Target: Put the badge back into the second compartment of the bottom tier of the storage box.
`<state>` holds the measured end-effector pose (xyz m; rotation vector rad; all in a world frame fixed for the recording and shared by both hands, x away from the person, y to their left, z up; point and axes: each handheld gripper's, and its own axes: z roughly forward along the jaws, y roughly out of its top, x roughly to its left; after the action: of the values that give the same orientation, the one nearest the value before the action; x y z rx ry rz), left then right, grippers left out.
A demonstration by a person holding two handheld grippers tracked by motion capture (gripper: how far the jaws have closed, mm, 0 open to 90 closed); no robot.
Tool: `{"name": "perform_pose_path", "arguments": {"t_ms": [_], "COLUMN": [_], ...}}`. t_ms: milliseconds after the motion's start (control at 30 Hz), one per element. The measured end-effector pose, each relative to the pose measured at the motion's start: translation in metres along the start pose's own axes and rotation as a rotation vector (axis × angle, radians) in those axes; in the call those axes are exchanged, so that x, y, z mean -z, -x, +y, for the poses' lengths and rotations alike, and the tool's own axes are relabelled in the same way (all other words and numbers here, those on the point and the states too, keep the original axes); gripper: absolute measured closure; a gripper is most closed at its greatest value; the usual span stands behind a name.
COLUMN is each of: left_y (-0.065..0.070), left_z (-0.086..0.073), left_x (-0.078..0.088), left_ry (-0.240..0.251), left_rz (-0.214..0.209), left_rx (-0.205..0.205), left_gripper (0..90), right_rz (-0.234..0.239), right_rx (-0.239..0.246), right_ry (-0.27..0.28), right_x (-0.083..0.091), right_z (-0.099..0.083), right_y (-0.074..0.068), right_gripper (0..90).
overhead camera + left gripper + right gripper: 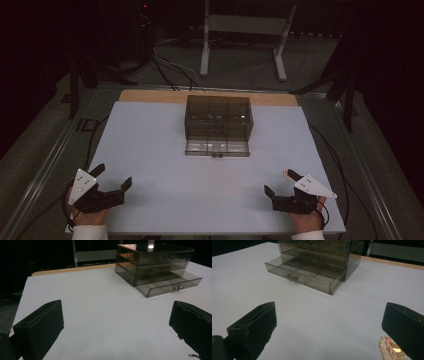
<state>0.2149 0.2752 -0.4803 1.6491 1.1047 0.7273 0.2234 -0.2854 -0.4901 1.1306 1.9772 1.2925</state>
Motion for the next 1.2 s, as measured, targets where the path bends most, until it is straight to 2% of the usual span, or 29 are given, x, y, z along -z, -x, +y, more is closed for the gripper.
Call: {"name": "perform_pose_path", "arguments": {"t_ms": [333, 633, 867, 1200], "left_y": [-0.003, -0.003, -0.005, -0.005], "left_z": [-0.003, -0.006, -0.007, -0.008], "left_x": [-0.001, -0.003, -0.003, -0.004], "left_ry": [-0.001, -0.001, -0.005, -0.002], "left_rz": [0.018, 0.026, 0.028, 0.031], "left_rx": [0.012, 0.008, 0.013, 0.022], "left_gripper": [0.2, 0.2, 0.3, 0.3], "right_rz": [-0.009, 0.009, -0.013, -0.045], "right_rx": [-0.008, -0.011, -0.016, -0.009], "right_ry": [0.013, 0.041, 0.042, 0.024], "right_x": [0.002, 0.003, 0.006, 0.005], "right_z": [0.002, 0.003, 0.010, 0.025], "right_y": [0.000, 0.001, 0.003, 0.014], "right_gripper": [0.0, 0.0, 0.0, 0.0]}}
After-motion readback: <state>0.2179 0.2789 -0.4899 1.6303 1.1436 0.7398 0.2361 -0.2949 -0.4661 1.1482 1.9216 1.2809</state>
